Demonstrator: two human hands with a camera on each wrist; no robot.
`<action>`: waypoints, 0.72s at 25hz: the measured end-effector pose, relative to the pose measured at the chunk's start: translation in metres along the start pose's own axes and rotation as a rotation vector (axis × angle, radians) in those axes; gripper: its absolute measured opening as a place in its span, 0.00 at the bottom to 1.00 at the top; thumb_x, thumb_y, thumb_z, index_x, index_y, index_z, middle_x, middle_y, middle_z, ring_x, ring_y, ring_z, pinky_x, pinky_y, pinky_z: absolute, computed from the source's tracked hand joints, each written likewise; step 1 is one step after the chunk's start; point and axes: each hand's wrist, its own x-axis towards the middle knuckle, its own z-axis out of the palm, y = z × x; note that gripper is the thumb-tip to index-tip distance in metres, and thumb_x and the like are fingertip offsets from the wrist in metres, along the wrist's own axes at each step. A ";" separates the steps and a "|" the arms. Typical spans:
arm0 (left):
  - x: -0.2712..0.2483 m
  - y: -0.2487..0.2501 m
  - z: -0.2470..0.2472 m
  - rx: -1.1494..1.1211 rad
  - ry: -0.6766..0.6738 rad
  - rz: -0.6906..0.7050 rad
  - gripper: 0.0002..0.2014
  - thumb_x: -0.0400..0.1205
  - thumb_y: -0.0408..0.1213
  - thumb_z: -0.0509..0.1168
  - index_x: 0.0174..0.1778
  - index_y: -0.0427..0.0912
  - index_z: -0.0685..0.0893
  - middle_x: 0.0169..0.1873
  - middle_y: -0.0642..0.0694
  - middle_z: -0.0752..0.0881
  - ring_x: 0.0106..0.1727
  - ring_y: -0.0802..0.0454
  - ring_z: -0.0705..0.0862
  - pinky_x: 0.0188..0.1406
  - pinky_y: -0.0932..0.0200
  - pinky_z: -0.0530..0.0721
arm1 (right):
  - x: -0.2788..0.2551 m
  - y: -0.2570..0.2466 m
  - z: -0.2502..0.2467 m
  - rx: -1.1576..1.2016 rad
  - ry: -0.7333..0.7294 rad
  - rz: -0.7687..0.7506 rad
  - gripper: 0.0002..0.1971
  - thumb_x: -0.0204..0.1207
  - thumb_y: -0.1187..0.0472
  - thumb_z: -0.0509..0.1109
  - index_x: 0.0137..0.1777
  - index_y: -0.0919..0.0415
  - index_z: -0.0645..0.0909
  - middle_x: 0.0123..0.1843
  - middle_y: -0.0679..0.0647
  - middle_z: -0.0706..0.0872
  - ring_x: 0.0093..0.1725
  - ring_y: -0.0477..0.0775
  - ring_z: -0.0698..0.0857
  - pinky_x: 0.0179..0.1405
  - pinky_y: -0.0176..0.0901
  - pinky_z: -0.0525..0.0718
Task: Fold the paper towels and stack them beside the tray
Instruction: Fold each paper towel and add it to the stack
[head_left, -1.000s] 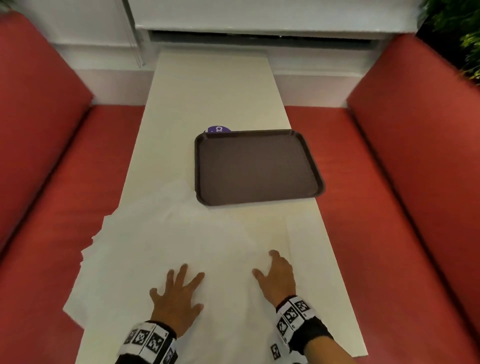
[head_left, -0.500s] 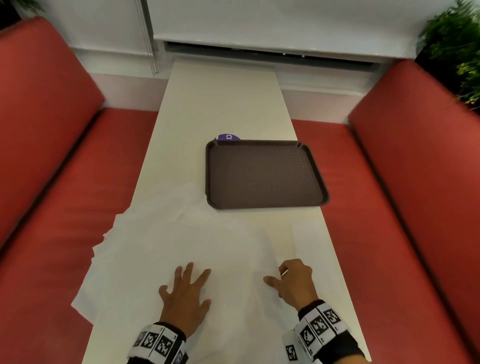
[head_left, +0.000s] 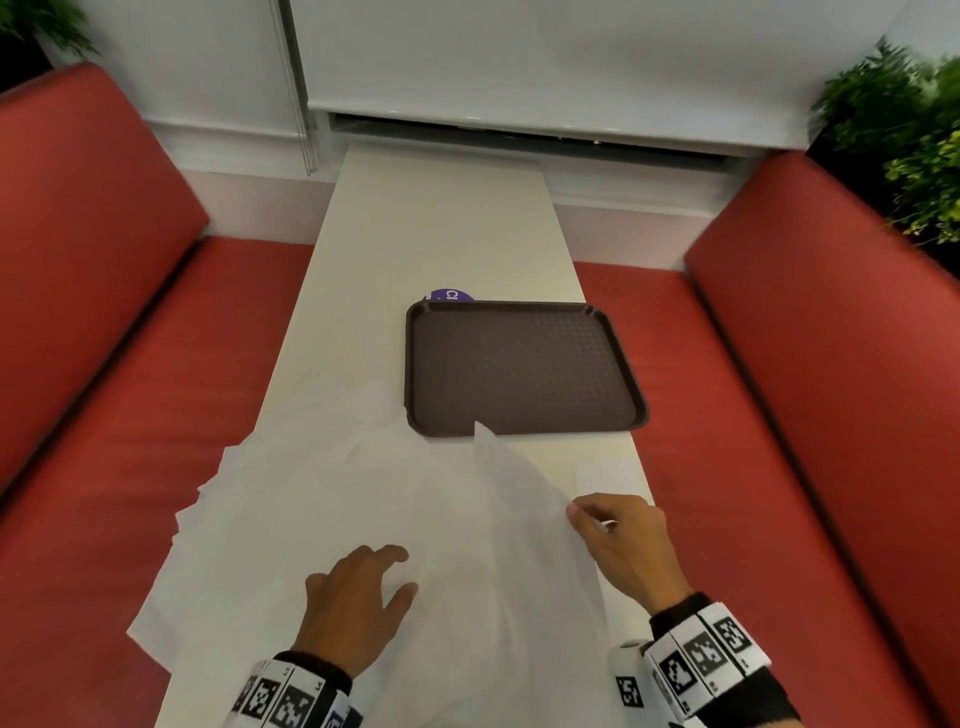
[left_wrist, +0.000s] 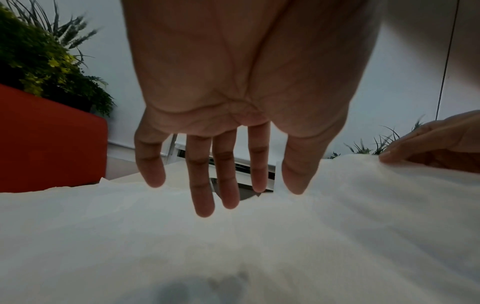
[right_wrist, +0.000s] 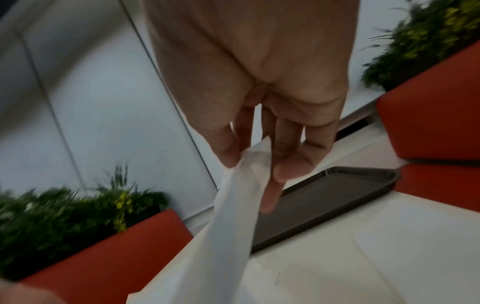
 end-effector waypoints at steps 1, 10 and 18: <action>0.002 0.002 -0.002 -0.008 0.005 0.004 0.16 0.82 0.55 0.57 0.66 0.63 0.71 0.55 0.59 0.77 0.64 0.58 0.75 0.66 0.57 0.63 | 0.004 -0.001 0.000 -0.028 -0.065 0.009 0.08 0.78 0.55 0.70 0.43 0.53 0.91 0.41 0.42 0.91 0.41 0.39 0.86 0.39 0.20 0.75; 0.029 0.022 0.030 0.152 -0.198 0.163 0.19 0.82 0.55 0.55 0.70 0.60 0.68 0.66 0.54 0.72 0.70 0.54 0.69 0.66 0.53 0.62 | 0.034 0.047 0.045 -0.189 -0.274 0.417 0.30 0.72 0.48 0.74 0.71 0.60 0.74 0.72 0.57 0.74 0.74 0.59 0.72 0.69 0.45 0.76; 0.028 0.020 0.023 0.061 -0.045 0.145 0.18 0.82 0.56 0.56 0.68 0.63 0.69 0.61 0.58 0.73 0.68 0.58 0.70 0.63 0.57 0.62 | 0.086 0.020 0.046 -0.055 -0.063 0.207 0.13 0.77 0.52 0.70 0.52 0.59 0.89 0.56 0.54 0.89 0.59 0.54 0.84 0.58 0.36 0.77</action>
